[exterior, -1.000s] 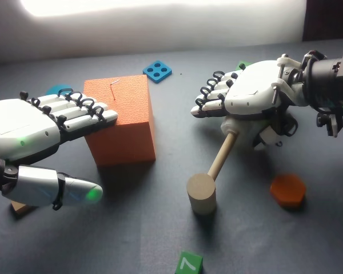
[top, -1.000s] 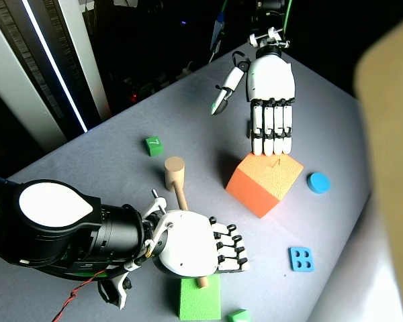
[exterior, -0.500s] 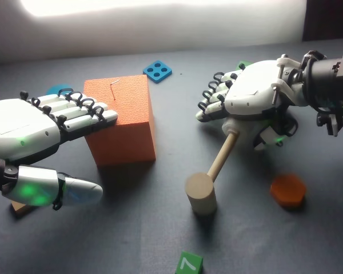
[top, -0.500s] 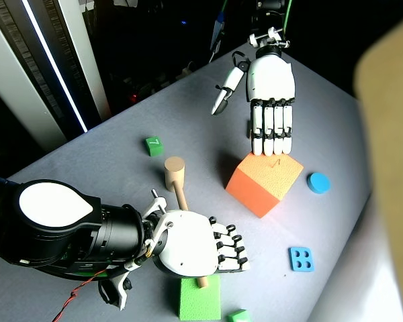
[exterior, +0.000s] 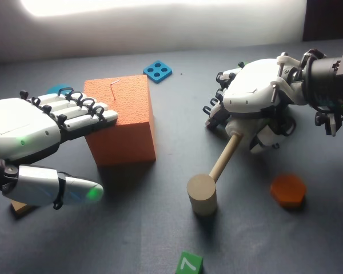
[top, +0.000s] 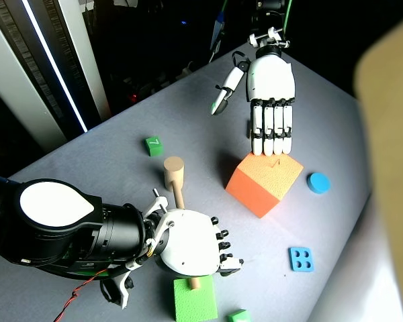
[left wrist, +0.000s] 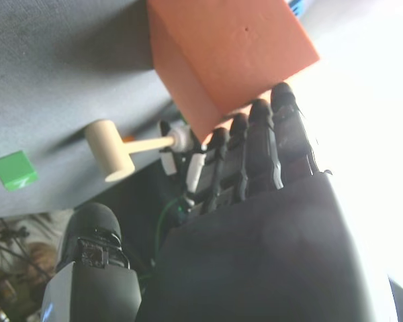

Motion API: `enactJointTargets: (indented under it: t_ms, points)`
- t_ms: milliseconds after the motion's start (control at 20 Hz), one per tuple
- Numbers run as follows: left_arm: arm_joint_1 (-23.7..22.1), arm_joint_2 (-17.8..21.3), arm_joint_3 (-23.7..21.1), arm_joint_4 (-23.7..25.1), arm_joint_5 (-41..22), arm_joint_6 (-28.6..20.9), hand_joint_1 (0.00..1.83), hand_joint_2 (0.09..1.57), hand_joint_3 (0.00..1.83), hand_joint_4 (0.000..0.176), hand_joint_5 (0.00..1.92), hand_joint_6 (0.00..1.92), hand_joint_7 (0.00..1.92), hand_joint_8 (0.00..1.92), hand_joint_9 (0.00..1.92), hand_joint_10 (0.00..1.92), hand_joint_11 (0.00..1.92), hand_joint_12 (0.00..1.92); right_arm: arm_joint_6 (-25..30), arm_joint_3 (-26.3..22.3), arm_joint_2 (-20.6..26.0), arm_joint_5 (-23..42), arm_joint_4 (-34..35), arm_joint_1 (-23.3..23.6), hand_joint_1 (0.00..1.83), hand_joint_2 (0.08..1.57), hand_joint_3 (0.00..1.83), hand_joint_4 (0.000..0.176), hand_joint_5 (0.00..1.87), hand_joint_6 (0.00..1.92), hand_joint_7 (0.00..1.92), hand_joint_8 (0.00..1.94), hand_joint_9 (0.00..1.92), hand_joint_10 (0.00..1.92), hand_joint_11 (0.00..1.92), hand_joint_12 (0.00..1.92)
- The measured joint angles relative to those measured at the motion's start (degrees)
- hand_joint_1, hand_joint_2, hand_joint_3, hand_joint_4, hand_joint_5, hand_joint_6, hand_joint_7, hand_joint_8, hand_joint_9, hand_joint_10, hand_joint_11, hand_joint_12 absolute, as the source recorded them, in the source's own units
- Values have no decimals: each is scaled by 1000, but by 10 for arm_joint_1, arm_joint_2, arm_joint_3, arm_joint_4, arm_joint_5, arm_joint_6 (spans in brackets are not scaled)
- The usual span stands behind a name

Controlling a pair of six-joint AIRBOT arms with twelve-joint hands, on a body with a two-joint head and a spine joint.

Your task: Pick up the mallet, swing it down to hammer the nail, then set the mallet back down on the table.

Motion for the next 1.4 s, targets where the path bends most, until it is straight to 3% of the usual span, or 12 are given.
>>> enactJointTargets:
  t_ms: [100,250,300,350,550,600,650,800,850,1150,1250,1400]
  points:
    - [0,0,0,0,0,0,0,1115,0,0,110,1,86,2,85,2,65,38,0,0,0,0,1,2,1144,959,0,0,800,96,838,203,462,971,58,1501]
    - [0,0,0,0,0,0,0,1120,0,0,112,2,95,6,91,4,69,40,2,0,-1,-2,2,2,1132,979,1,0,824,206,697,675,462,1077,97,1496]
    - [0,0,0,0,0,0,0,1115,0,0,105,0,83,0,81,0,57,34,7,0,-1,-2,2,3,1079,1119,8,0,859,997,644,1049,483,1225,168,1523]
    - [0,0,0,0,0,0,0,1110,0,0,106,1,80,0,83,1,62,36,9,0,-1,-3,2,3,1053,1164,3,0,843,1171,619,1159,465,1285,172,1543]
    - [0,0,0,0,0,0,0,1095,0,0,110,3,86,4,90,4,69,39,12,-1,0,-3,2,3,1053,1160,0,0,867,1192,460,1652,416,1603,312,1611]
    - [0,0,0,0,0,0,0,1100,0,0,129,10,104,10,108,10,90,48,14,-1,0,-3,2,3,1033,1162,1,34,860,1210,446,1745,434,1696,379,1676]
    - [0,0,0,0,0,0,0,1100,0,0,140,13,119,15,119,13,94,49,15,-5,3,-4,1,2,1054,1060,0,0,541,1466,440,1803,470,1764,460,1694]
    - [0,0,0,0,-1,0,0,1097,0,0,142,11,117,11,112,8,81,43,16,-16,10,-4,-3,1,1072,1060,0,0,438,1712,516,1907,575,1903,617,1831]
    - [0,0,0,0,-1,0,0,1105,0,0,156,13,137,16,129,12,92,47,18,-21,14,3,-9,-1,1075,1089,4,0,688,1919,795,1941,829,1921,885,1920]
    - [0,0,0,0,-1,0,0,1106,0,0,154,8,152,13,148,14,120,58,22,-23,16,15,-8,0,858,1353,11,0,996,1921,1148,1941,1224,1921,1407,1921]
    - [0,0,0,0,-1,0,0,1105,0,0,137,0,134,2,135,5,106,52,25,-24,19,19,-4,3,698,1386,3,0,1197,1921,1477,1941,1632,1921,1845,1921]
    - [0,0,0,0,-1,0,0,1103,0,0,142,5,145,6,145,7,117,58,28,-32,24,23,-2,8,826,1439,11,0,1253,1921,1558,1941,1688,1921,1861,1921]
